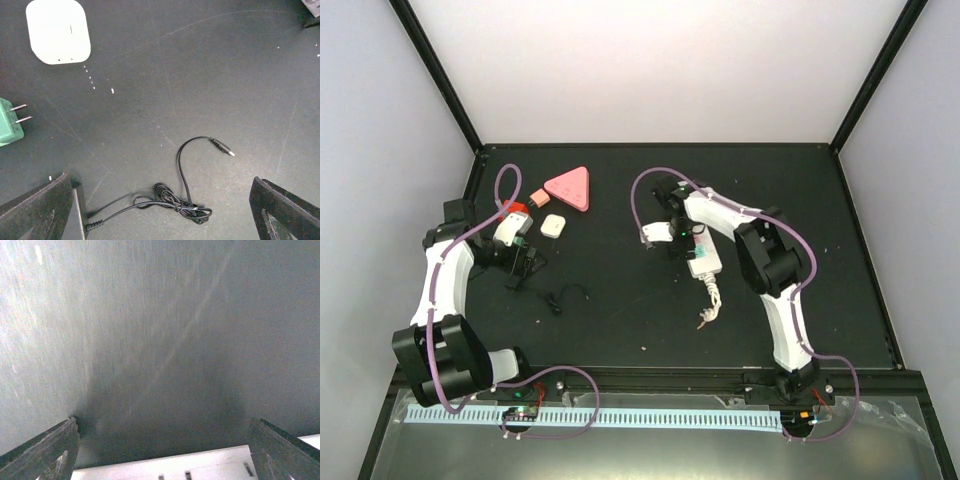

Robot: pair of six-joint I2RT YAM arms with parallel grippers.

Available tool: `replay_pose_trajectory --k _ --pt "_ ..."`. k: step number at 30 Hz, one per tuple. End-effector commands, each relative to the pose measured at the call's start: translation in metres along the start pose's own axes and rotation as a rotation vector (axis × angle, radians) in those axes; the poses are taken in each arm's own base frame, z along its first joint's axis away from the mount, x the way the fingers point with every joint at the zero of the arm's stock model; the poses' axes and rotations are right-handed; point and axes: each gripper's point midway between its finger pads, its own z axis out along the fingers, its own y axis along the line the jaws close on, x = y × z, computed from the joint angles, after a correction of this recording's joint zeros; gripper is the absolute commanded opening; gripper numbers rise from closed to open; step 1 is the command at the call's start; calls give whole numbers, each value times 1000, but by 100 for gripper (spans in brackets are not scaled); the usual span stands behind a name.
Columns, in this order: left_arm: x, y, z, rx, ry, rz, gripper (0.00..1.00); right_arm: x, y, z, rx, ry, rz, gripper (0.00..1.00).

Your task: Pull the plug off the socket

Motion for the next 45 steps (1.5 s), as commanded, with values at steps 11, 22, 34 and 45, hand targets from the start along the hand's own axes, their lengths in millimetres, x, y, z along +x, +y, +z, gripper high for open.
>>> replay_pose_trajectory --k 11,22,34,45 --pt "-28 -10 -16 46 -72 13 99 106 26 -6 -20 100 73 94" --pt "-39 -14 -15 47 -79 36 99 122 34 -30 11 26 164 94" --pt "-101 -16 -21 -55 -27 136 99 84 2 -139 201 -221 279 98" --pt "-197 -69 -37 -40 -232 200 99 75 -1 -248 412 -459 439 100"
